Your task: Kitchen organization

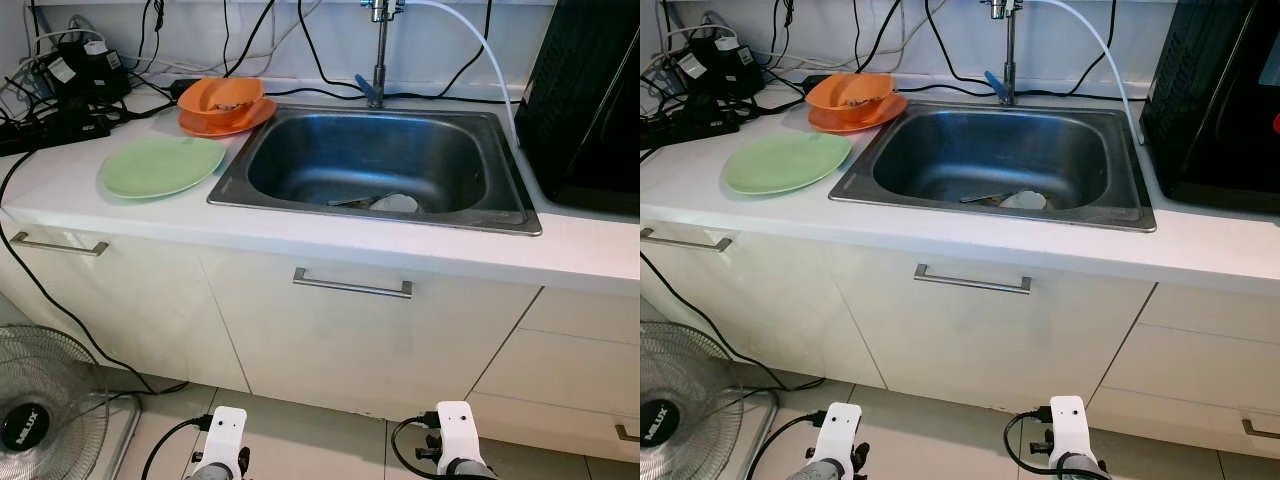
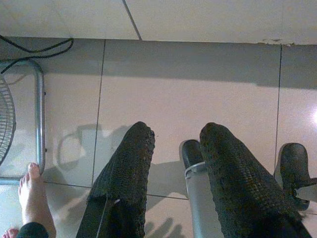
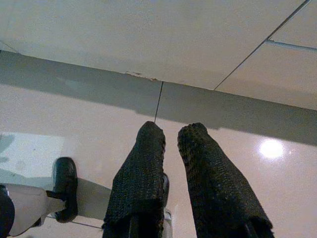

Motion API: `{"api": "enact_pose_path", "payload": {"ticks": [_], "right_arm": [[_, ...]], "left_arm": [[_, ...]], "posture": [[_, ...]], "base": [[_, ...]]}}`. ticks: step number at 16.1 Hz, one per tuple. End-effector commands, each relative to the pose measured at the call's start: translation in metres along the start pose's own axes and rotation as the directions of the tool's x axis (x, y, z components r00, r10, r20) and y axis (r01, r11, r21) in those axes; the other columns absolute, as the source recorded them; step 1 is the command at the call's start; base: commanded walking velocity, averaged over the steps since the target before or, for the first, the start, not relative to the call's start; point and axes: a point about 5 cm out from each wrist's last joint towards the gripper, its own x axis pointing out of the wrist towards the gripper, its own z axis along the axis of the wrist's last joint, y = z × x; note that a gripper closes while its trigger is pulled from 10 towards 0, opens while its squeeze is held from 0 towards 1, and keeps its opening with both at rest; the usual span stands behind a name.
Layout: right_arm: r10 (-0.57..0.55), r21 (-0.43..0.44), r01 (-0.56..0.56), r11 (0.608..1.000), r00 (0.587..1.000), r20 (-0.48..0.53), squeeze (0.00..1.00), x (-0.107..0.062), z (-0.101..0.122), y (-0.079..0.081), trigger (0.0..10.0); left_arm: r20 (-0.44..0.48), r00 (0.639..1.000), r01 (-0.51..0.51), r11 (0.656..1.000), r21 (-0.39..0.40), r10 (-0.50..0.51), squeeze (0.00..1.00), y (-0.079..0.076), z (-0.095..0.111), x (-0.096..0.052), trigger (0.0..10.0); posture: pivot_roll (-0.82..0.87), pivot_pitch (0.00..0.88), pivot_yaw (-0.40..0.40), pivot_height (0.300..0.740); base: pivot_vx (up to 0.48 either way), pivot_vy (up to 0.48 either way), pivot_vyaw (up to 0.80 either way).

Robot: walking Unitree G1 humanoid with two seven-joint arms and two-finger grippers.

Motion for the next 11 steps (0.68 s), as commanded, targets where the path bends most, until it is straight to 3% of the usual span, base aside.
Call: {"api": "enact_pose_path", "payload": {"ticks": [1,11], "right_arm": [[0.007,0.002,-0.007,1.0,1.0,-0.022,0.0,-0.0008,-0.0056,0.0029,10.0],[0.009,0.004,-0.009,1.0,1.0,-0.022,0.0,-0.0008,-0.0056,0.0043,10.0]], "left_arm": [[-0.014,1.0,-0.016,1.0,0.0,0.016,0.0,0.0036,-0.0051,-0.0009,10.0],[-0.014,1.0,-0.016,1.0,0.008,0.016,0.0,0.0045,-0.0049,-0.0009,10.0]], "posture": [[0.05,0.0,0.061,0.74],[0.05,0.0,0.065,0.74]], "base": [[0.0,0.0,0.0],[0.0,0.0,0.0]]}}
